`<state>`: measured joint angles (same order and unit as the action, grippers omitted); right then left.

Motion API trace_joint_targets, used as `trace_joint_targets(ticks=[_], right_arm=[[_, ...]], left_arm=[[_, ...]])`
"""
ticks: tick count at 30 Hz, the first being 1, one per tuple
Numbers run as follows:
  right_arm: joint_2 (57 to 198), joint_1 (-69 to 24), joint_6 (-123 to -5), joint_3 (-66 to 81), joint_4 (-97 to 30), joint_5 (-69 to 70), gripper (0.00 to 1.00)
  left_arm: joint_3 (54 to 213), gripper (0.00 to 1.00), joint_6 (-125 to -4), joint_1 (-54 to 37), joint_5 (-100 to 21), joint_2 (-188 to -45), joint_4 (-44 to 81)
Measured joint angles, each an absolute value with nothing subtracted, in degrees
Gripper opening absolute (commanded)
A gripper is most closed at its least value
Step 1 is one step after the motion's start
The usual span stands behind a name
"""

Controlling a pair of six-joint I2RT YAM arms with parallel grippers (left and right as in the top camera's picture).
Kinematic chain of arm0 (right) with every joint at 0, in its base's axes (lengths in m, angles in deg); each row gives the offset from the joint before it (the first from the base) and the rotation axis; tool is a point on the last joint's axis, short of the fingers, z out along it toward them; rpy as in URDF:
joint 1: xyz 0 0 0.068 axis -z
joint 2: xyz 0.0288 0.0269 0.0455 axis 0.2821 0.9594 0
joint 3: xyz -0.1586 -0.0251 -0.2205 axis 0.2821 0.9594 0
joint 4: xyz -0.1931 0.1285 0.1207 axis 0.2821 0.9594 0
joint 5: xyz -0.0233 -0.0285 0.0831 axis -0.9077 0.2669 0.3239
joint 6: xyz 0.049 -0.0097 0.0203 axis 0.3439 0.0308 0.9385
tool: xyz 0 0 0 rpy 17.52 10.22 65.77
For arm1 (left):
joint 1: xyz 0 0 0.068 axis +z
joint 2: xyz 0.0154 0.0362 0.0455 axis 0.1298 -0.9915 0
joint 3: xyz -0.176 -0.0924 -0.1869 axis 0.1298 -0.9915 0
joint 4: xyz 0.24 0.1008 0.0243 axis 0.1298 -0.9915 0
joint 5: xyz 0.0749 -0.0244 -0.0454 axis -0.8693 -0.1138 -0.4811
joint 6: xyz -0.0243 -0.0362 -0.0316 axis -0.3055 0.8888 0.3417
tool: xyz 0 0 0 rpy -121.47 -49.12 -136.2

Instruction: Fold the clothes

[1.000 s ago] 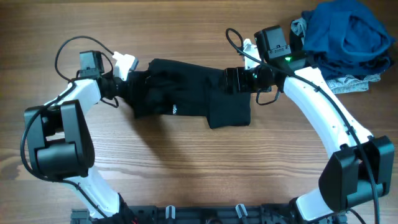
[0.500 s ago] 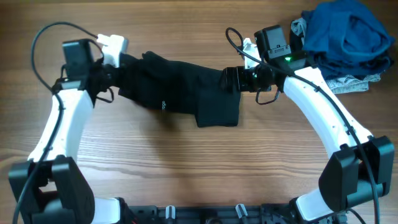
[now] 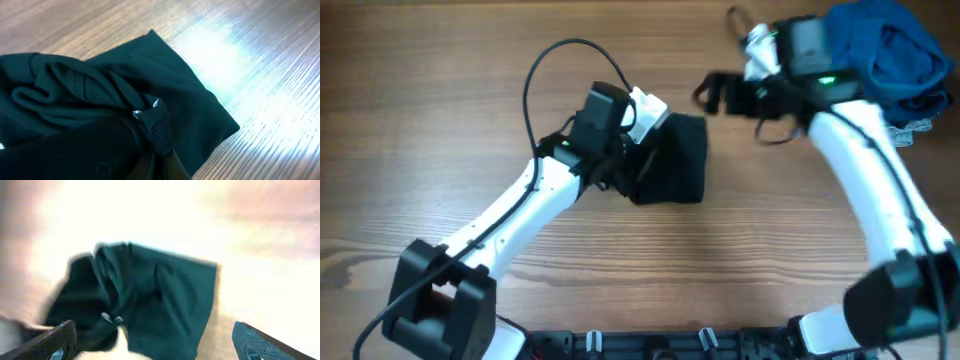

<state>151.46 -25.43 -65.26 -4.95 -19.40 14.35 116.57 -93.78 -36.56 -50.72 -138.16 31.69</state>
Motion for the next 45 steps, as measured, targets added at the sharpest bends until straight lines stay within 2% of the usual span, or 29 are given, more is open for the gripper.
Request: trace_joint_targets(ticks=[5,11,12,13,18,22,28,31,35,40,45], right_arm=[[142.28,-11.85,-63.6,-13.25,-19.86,16.04,1.0],[141.67,-9.43,-63.53,-13.27,-17.9,17.17,1.0],[141.67,-9.43,-63.53,-13.27,-17.9,17.17,1.0],[141.67,-9.43,-63.53,-13.27,-17.9,17.17,1.0],[141.67,-9.43,-63.58,-13.27,-17.98,17.17,1.0],[141.67,-9.43,-63.58,-13.27,-17.9,17.17,1.0],[142.61,-9.43,-63.58,-13.27,-14.71,17.76,1.0],[146.33,-10.56,-65.35,-13.25,-12.13,21.92,1.0],[154.35,-23.74,-64.39,-12.99,-13.92,22.94,1.0],[159.38,-37.18,-55.45,-12.86,-14.73,12.37,0.99],[165.32,-40.83,-51.78,-12.86,-14.77,6.77,0.83]], left_arm=[[116.57,0.04,-90.02,-37.76,-51.62,-140.76,35.28],[116.57,0.04,-86.92,-40.78,-51.9,-143.27,42.18],[116.57,0.29,-86.26,-41.19,-51.9,-143.9,43.25],[116.57,0.98,-85.48,-41.78,-52.01,-144.84,44.17],[116.57,1.0,-83.73,-46.02,-51.97,-146.05,49.42],[116.73,1.0,-77.28,-45.15,-51.99,-144.87,51.65],[118.6,1.0,-71.29,-35.75,-52.01,-127.82,49.4],[119.81,1.0,-66.26,-22.64,-52.78,-114.55,42.01],[119.94,1.0,-64.06,-12.34,-53.72,-113.37,31.19],[119.94,1.0,-63.73,-9.68,-53.74,-116.78,25.9],[119.94,1.0,-63.62,-9.68,-53.74,-120.19,25.51]])
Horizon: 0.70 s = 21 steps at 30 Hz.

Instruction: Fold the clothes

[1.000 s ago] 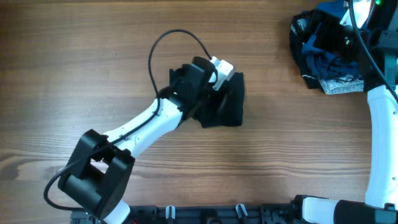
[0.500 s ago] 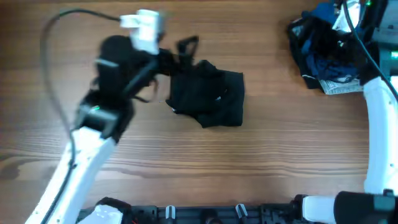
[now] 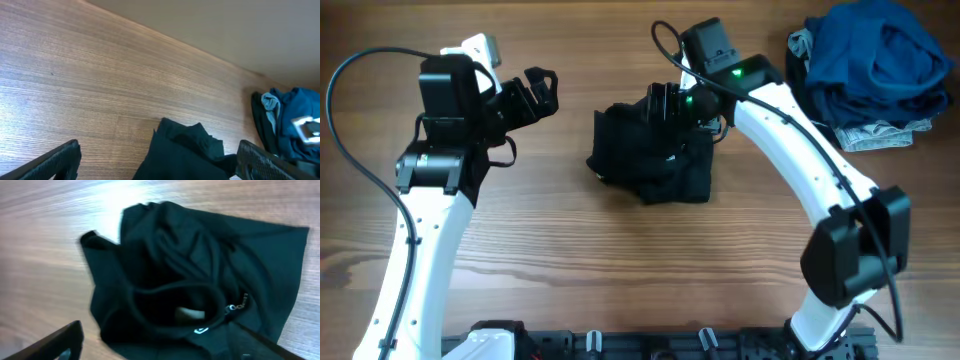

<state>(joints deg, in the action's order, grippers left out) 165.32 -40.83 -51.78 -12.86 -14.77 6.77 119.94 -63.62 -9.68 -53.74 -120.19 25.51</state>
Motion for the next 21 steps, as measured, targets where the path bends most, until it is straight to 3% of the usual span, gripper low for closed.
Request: trace_joint_targets(ticks=[13,14,15,17,18,21], right_arm=[[167.48,-40.81,-50.01,-12.84,-13.66,0.32,0.72],[167.62,-40.81,-49.98,-12.84,-13.85,0.26,0.64],[168.03,-40.81,-50.03,-12.84,-13.87,0.15,0.49],[169.89,-40.81,-50.05,-12.84,-13.42,0.15,0.1],[170.41,-40.81,-49.92,-12.79,-13.18,0.15,0.04],[170.57,-40.62,-50.09,-12.79,-11.01,0.87,0.04]], left_arm=[[119.94,1.0,-63.62,-9.68,-53.76,-120.98,25.07],[119.94,1.0,-63.62,-9.68,-53.76,-120.98,25.03],[119.94,1.0,-63.62,-9.68,-53.74,-120.98,25.03],[119.94,1.0,-63.62,-9.68,-53.74,-120.98,24.89],[119.94,1.0,-63.62,-9.68,-53.76,-120.98,24.89],[119.94,1.0,-63.62,-9.68,-53.78,-120.98,24.85]])
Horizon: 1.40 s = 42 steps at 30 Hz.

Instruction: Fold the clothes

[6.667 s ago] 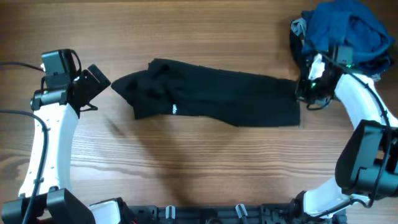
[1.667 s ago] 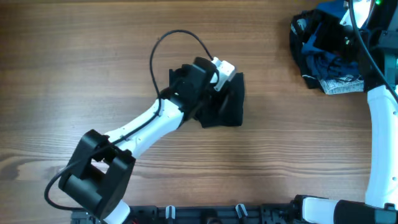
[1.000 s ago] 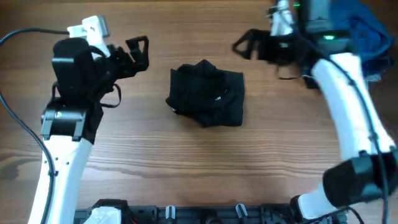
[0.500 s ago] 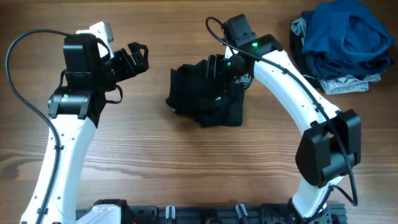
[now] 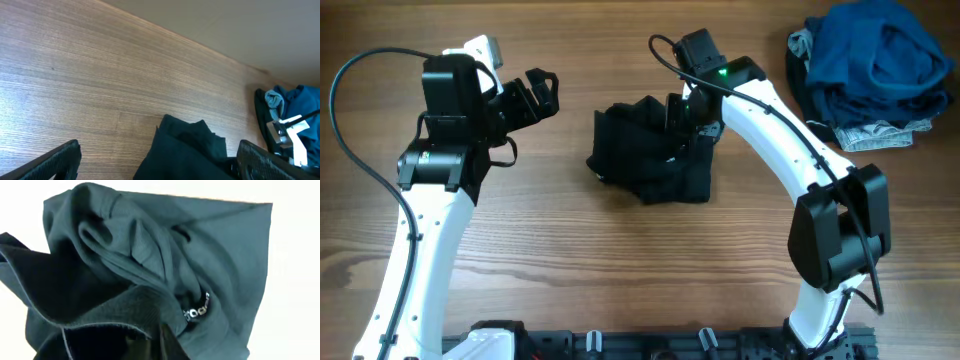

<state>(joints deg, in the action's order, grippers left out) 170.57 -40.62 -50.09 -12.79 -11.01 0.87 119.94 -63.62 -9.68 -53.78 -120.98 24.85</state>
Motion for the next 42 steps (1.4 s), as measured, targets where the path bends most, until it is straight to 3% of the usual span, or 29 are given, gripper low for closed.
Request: trace_joint_targets(ticks=[7,13,17,18,19,24,30,34,38,40,42], right_arm=[[164.75,-33.99,-55.69,-12.66,0.27,3.19,0.04],[163.66,-28.53,-60.93,-10.0,1.1,3.25,0.04],[163.46,-28.62,-66.99,-7.5,-4.28,11.78,0.35],[163.11,-29.01,-68.85,-7.5,-6.88,13.76,0.5],[161.89,-30.12,-71.93,-7.5,-9.2,15.97,0.56],[158.76,-39.2,-82.92,-7.48,-16.72,18.44,0.72],[165.6,-42.95,-92.08,-7.48,-25.9,13.98,0.74],[170.11,-42.91,-102.61,-7.48,-26.62,13.17,0.73],[171.0,-42.91,-105.87,-7.48,-27.19,13.04,0.71],[171.37,-42.91,-106.44,-7.48,-27.14,13.02,0.66],[172.62,-42.91,-106.7,-7.48,-27.08,13.02,0.44]], left_arm=[[119.94,1.0,-63.62,-9.68,-54.17,-120.98,24.83],[119.94,1.0,-63.62,-9.68,-55.46,-120.98,24.79],[119.94,1.0,-63.62,-9.68,-55.9,-121.0,24.76],[119.94,1.0,-63.62,-9.68,-55.95,-121.0,24.87],[119.94,1.0,-63.62,-9.68,-56.16,-121.0,24.92],[119.94,1.0,-63.62,-9.68,-58.28,-121.0,24.92],[119.94,1.0,-63.62,-9.68,-58.76,-121.02,24.94],[119.94,1.0,-63.64,-9.68,-58.92,-121.02,24.92],[119.94,1.0,-63.64,-9.68,-59.14,-121.02,24.92],[119.94,1.0,-63.64,-9.68,-59.6,-121.02,24.92],[119.94,1.0,-63.64,-9.68,-59.81,-121.02,24.92]])
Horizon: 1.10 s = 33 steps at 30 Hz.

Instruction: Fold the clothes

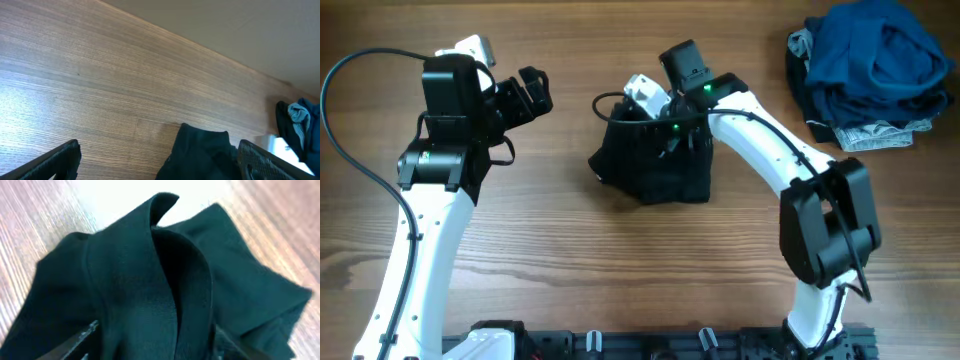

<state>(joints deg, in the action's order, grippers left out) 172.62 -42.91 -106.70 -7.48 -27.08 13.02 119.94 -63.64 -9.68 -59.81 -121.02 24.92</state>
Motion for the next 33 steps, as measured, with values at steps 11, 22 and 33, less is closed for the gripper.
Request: trace_joint_targets(ticks=[11,22,33], right_arm=[[172.45,-40.88,-90.0,-10.08,-12.54,9.11,0.04],[166.78,-28.86,-81.61,-12.31,5.01,6.86,0.04],[166.78,-25.34,-82.68,-12.25,5.88,6.0,0.99]], left_arm=[[119.94,1.0,-63.64,-9.68,-60.86,-121.02,24.92],[119.94,1.0,-63.64,-9.68,-61.28,-121.02,24.92],[119.94,1.0,-63.62,-9.68,-61.28,-121.02,24.92]])
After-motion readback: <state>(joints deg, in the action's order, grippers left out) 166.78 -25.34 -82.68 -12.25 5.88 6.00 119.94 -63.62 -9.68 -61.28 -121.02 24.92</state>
